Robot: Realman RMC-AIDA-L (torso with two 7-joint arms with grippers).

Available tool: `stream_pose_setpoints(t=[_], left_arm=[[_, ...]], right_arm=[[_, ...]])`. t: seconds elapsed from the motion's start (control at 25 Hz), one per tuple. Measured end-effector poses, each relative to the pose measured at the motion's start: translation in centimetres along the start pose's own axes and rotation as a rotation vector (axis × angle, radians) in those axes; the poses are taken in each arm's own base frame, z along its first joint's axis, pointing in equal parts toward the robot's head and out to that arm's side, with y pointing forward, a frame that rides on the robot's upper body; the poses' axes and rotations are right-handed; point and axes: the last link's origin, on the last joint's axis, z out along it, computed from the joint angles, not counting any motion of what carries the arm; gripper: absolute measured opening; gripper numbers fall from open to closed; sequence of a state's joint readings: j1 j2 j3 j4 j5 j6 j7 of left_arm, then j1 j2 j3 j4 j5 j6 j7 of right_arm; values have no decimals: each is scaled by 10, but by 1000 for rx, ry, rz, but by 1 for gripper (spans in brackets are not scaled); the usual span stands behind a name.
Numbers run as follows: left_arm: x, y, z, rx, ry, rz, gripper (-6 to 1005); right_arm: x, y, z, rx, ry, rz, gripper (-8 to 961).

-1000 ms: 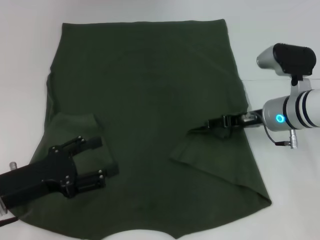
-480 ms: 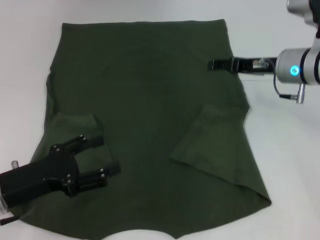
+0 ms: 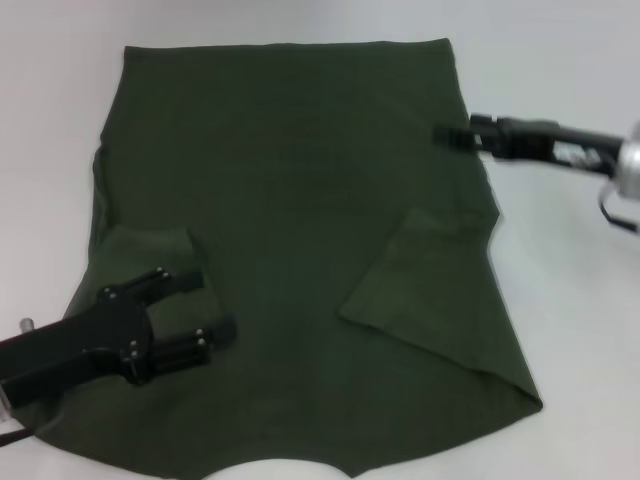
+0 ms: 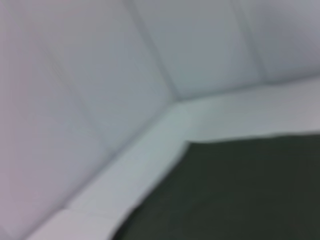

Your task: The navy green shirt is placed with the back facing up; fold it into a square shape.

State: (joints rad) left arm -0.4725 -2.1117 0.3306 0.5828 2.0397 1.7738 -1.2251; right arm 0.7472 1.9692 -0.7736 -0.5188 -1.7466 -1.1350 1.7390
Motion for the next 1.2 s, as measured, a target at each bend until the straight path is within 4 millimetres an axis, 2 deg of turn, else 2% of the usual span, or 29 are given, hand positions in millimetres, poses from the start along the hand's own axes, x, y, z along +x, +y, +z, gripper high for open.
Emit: stream_pose_setpoints(t=[0.24, 0.44, 0.6, 0.84, 0.92, 1.04, 1.2], left_arm=[[3, -7, -7, 27, -29, -31, 889], [0, -9, -9, 39, -73, -60, 889], [4, -17, -14, 85, -100, -86, 889], [41, -39, -38, 199, -118, -253, 889], [47, -44, -46, 235, -134, -322, 888], [51, -54, -64, 317, -161, -436, 888], [44, -60, -85, 424, -229, -546, 888]], right_arm=[[48, 17, -48, -192, -14, -235, 863], [85, 31, -66, -312, 62, -355, 862], [102, 38, -69, -365, 126, -379, 862], [106, 41, -68, -377, 128, -392, 862], [106, 42, -68, -383, 129, -396, 862], [107, 44, -69, -399, 136, -404, 862], [108, 45, -69, -416, 154, -408, 862]])
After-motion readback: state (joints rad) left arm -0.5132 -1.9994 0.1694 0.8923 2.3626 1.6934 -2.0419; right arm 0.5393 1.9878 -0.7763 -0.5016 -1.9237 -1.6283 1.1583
